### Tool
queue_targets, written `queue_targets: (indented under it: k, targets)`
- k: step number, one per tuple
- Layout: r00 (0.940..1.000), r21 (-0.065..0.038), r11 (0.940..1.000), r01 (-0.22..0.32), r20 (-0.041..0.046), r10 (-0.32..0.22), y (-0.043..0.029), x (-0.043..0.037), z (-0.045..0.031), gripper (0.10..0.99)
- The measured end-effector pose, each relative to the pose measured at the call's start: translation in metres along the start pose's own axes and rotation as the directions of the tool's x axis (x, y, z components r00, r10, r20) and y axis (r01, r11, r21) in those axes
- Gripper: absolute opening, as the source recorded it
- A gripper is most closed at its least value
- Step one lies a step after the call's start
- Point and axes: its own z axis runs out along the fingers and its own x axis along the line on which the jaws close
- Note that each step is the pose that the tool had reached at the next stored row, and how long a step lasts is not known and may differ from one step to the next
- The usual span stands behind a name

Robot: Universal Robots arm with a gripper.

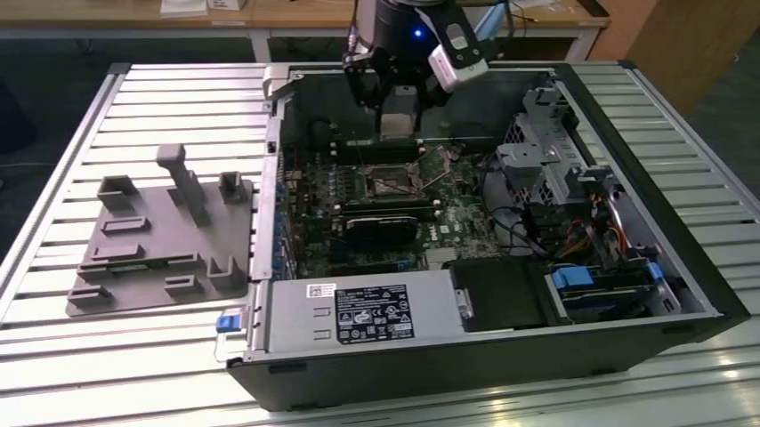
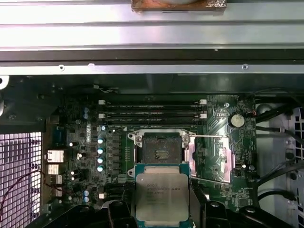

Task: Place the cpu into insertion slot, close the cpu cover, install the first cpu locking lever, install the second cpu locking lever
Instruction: 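Place the cpu into insertion slot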

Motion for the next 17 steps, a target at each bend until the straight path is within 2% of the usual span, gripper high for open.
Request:
queue_targets:
  k: [6,17]
  targets:
    - [1.0,0.004,1.0,0.0,0.0001,0.0,-0.0007,-0.0002,0.0109,0.533]
    - [1.0,0.021,0.9998,0.0,0.0005,0.0,0.0007,-0.0007,0.031,0.533]
